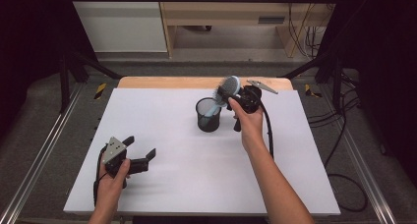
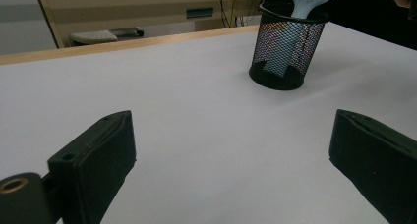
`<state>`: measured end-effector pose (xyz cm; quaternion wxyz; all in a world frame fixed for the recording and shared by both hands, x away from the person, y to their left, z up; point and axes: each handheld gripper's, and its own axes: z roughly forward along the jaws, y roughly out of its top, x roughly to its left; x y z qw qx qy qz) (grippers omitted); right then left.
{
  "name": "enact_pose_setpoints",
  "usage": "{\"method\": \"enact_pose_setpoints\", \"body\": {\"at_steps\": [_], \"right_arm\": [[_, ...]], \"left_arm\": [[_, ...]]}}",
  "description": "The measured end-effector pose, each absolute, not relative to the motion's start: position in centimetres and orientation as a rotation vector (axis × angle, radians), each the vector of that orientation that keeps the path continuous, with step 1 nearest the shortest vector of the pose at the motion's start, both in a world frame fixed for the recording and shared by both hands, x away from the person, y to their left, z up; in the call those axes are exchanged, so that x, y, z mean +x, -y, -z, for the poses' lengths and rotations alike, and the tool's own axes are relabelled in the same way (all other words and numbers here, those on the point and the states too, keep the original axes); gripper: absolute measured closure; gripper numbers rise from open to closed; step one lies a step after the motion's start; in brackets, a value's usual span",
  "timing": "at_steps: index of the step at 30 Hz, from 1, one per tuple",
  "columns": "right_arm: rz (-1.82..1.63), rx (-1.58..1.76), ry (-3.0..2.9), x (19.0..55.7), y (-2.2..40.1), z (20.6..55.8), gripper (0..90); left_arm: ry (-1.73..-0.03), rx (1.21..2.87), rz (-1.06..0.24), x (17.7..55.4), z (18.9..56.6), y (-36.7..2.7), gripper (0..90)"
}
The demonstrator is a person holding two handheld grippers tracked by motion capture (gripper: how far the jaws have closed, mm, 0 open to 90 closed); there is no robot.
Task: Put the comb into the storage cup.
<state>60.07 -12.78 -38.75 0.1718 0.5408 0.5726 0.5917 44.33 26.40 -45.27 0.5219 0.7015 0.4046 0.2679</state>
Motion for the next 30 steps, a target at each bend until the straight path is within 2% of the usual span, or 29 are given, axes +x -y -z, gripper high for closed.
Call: {"method": "enact_pose_setpoints", "body": {"at_steps": [12, 30], "right_arm": [[-1.661, 1.483, -1.638, 59.8, 12.8, 38.4, 5.0], [-1.605, 1.360, -1.659, 58.7, 12.6, 37.5, 4.9]], "left_arm": [[-0.974, 1.678, -0.644, 44.3, 45.3, -26.4, 3.1], [-0.979, 1.668, -0.656, 44.2, 45.2, -26.6, 3.1]]}}
